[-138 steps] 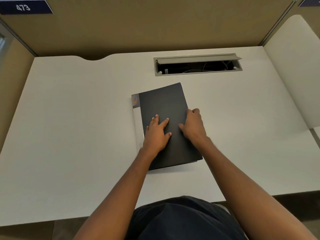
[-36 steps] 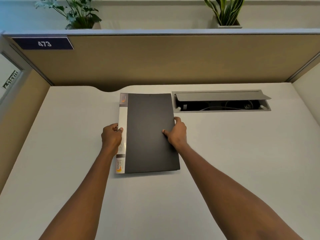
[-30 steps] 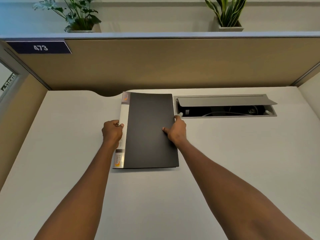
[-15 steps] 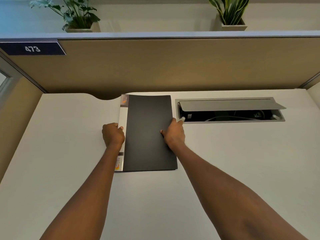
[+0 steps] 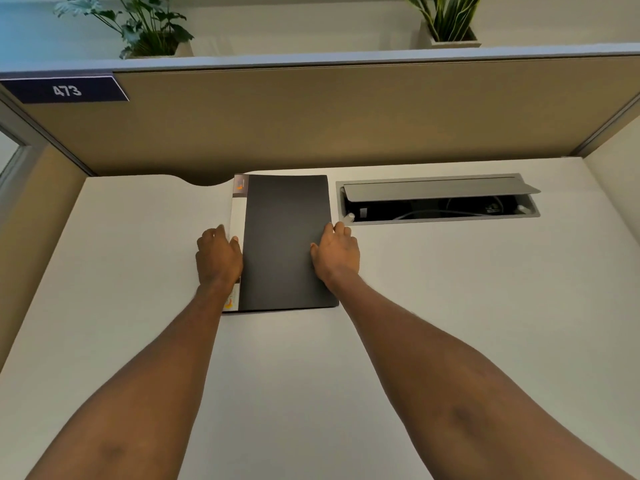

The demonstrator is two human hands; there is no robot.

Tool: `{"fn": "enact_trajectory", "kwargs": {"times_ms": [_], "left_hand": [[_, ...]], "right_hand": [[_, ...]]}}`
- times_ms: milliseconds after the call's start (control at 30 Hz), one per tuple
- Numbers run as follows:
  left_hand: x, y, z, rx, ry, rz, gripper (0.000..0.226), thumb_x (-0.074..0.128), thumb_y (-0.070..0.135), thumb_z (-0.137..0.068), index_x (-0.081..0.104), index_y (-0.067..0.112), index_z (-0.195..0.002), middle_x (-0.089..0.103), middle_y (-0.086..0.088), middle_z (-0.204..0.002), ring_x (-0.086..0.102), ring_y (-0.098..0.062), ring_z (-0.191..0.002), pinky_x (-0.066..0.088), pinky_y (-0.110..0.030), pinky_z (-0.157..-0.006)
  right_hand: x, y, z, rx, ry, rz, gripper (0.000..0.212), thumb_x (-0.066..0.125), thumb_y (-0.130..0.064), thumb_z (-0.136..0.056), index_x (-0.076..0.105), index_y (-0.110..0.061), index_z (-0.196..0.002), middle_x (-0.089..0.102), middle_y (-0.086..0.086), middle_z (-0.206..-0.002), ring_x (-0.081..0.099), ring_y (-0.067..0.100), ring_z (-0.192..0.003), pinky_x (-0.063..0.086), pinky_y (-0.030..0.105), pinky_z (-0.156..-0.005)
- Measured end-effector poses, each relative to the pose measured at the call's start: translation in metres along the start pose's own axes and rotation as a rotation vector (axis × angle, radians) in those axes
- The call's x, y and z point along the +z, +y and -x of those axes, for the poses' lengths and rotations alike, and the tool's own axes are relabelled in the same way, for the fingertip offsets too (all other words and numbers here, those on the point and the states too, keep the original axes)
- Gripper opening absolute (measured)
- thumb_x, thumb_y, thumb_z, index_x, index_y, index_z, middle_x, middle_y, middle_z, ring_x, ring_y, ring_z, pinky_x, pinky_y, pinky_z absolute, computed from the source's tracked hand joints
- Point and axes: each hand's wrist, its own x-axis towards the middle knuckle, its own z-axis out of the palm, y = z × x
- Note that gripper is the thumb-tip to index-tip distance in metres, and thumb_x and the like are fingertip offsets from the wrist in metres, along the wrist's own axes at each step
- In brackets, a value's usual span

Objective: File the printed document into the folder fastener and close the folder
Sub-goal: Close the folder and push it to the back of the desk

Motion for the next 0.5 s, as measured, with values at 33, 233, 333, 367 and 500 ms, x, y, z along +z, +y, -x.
{"fn": "enact_trajectory", "kwargs": {"times_ms": [33,233,333,367,500], "left_hand": [[-0.001,-0.001,0.006,0.026,-0.005,0.004,0.053,0.048,0.029,-0.108,0.041,0.004,-0.154,0.044,-0.019,-0.157,0.042,-0.038,-0.146,0.041,-0.05,-0.117],[-0.002,-0.002,0.051,0.211,0.005,-0.061,0.057,0.044,0.029,-0.109,0.035,0.004,-0.159,0.034,-0.014,-0.167,0.029,-0.032,-0.156,0.021,-0.044,-0.13],[0.003,0.002,0.079,0.287,0.0,-0.103,0.057,0.042,0.028,-0.109,0.033,0.006,-0.16,0.032,-0.012,-0.168,0.025,-0.03,-0.158,0.015,-0.045,-0.131],[0.006,0.004,0.09,0.303,-0.008,-0.112,0.057,0.041,0.029,-0.109,0.031,0.007,-0.161,0.03,-0.011,-0.169,0.023,-0.029,-0.159,0.013,-0.045,-0.132],[0.023,0.015,0.132,0.345,-0.021,-0.122,0.058,0.038,0.03,-0.11,0.026,0.008,-0.163,0.024,-0.008,-0.172,0.015,-0.025,-0.162,0.007,-0.044,-0.132]], "right_hand": [[-0.001,0.002,0.007,-0.016,-0.007,0.002,0.049,0.047,-0.038,-0.104,0.046,-0.008,-0.143,0.051,0.012,-0.141,0.05,0.029,-0.128,0.043,0.04,-0.106],[-0.003,0.02,0.055,-0.111,-0.045,0.017,0.051,0.04,-0.032,-0.106,0.039,-0.005,-0.149,0.049,0.011,-0.146,0.047,0.029,-0.133,0.037,0.04,-0.116],[0.001,0.037,0.079,-0.144,-0.049,0.038,0.051,0.038,-0.03,-0.105,0.038,-0.004,-0.149,0.045,0.011,-0.149,0.044,0.028,-0.135,0.033,0.04,-0.118],[0.002,0.044,0.087,-0.148,-0.059,0.047,0.052,0.036,-0.03,-0.106,0.036,-0.004,-0.151,0.042,0.011,-0.152,0.042,0.028,-0.138,0.031,0.041,-0.12],[0.005,0.078,0.117,-0.143,-0.107,0.053,0.059,0.031,-0.03,-0.108,0.021,-0.003,-0.16,0.019,0.013,-0.169,0.022,0.029,-0.155,0.017,0.043,-0.128]]}}
